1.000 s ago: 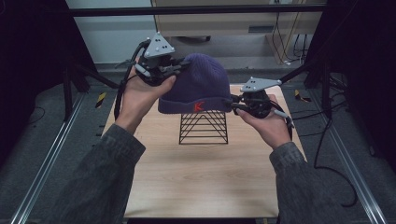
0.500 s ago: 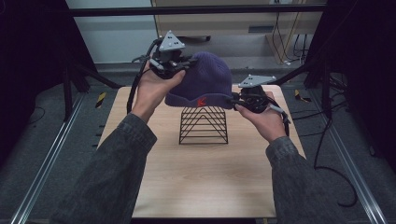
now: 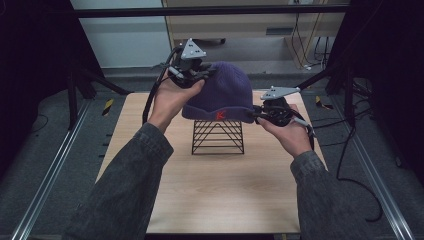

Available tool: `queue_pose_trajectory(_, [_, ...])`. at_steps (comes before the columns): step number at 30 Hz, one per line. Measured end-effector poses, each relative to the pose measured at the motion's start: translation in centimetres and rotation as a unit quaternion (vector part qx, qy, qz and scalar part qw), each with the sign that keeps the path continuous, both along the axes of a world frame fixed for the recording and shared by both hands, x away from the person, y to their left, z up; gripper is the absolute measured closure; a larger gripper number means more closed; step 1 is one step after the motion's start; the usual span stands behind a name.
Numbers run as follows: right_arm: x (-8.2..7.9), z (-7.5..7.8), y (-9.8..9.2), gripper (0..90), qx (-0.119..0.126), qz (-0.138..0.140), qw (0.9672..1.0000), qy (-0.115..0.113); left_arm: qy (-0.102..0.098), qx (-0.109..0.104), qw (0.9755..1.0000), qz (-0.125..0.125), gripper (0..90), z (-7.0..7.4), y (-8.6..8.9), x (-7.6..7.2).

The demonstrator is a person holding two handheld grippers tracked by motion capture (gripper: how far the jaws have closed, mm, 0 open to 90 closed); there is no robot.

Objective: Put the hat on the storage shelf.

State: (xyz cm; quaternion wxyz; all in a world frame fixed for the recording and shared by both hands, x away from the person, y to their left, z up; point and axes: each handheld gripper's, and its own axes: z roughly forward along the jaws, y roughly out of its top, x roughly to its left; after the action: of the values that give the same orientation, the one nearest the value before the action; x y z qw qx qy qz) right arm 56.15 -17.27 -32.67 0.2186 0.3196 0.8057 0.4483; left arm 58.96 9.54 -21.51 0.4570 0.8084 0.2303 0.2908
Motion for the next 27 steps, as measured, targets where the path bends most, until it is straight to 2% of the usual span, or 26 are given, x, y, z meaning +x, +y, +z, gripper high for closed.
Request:
queue_pose_trajectory(5, [0.3, -0.4, 0.2, 71.7, -0.010, -0.001, 0.9999, 0.007, 0.004, 0.011, 0.9999, 0.004, 79.9, -0.9, 0.2, 0.2])
queue_pose_trajectory(15, [0.4, -2.1, 0.7, 70.4, -0.023, 0.001, 0.9994, 0.025, 0.014, 0.018, 0.9997, 0.002, 79.9, -2.6, 0.4, 0.4])
queue_pose_trajectory(20, [0.6, -2.7, 0.9, 69.6, -0.041, -0.002, 0.9986, 0.034, 0.017, 0.016, 0.9997, 0.005, 79.9, -3.7, 0.3, 0.4])
queue_pose_trajectory(27, [0.6, -3.7, 1.0, 69.4, -0.039, -0.002, 0.9983, 0.043, 0.026, 0.017, 0.9995, 0.005, 79.8, -4.7, 0.8, 0.3])
